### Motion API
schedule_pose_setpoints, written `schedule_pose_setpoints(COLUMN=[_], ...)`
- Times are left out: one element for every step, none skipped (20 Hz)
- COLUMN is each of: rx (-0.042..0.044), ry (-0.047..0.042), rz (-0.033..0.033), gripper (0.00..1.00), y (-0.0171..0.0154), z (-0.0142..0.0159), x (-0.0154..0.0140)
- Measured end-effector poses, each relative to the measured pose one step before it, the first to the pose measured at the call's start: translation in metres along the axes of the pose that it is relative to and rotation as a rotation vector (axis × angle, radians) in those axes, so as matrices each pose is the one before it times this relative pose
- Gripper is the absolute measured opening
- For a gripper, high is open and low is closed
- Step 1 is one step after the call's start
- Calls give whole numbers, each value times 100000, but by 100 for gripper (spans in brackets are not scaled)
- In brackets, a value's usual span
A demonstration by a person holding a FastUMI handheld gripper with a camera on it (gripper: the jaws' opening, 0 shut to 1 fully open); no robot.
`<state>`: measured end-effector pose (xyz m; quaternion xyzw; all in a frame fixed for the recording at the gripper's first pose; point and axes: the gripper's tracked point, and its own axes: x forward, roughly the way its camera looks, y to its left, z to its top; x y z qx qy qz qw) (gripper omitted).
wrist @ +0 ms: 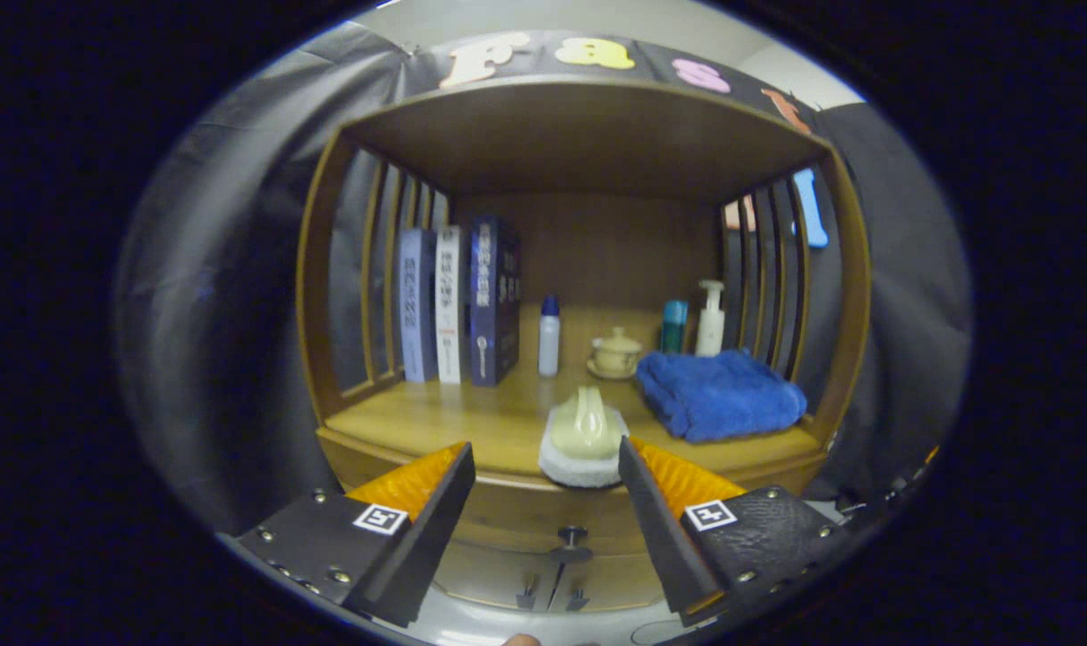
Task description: Pull open the drawer, take out the items inside it, and place them on the countertop above the cabinet.
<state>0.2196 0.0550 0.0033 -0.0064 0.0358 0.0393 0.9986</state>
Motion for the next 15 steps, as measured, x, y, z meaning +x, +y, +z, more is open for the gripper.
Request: schedule_pose_setpoints(rx=[-845, -910, -1087, -848, -820, -977, -763, -432, -202, -489, -414, -326, -238, -12, 33], ry=[-3284, -3086, -2570, -1703, -989, -878, -1004, -1180, -717, 216, 836, 1118, 1363, 1298, 764], rz=[670, 6, -524, -121, -9, -297, 189, 785, 229, -635, -813, -1058, -620, -26, 469], gripper=[97, 96, 96, 96, 96, 96, 96, 96, 96, 94, 93, 91, 90, 90, 88], y=[76, -101, -236, -172, -139, -265, -190, 62, -124, -419, -365, -501, -437, -255, -259], z=[1721, 1697, 1424, 1104, 904, 901, 860, 794, 587, 190, 216, 14, -116, -264, -129], x=[-1059, -1118, -999, -1014, -1073, -1215, -1019, -991, -915, -964, -770, -782, -688, -573, -345])
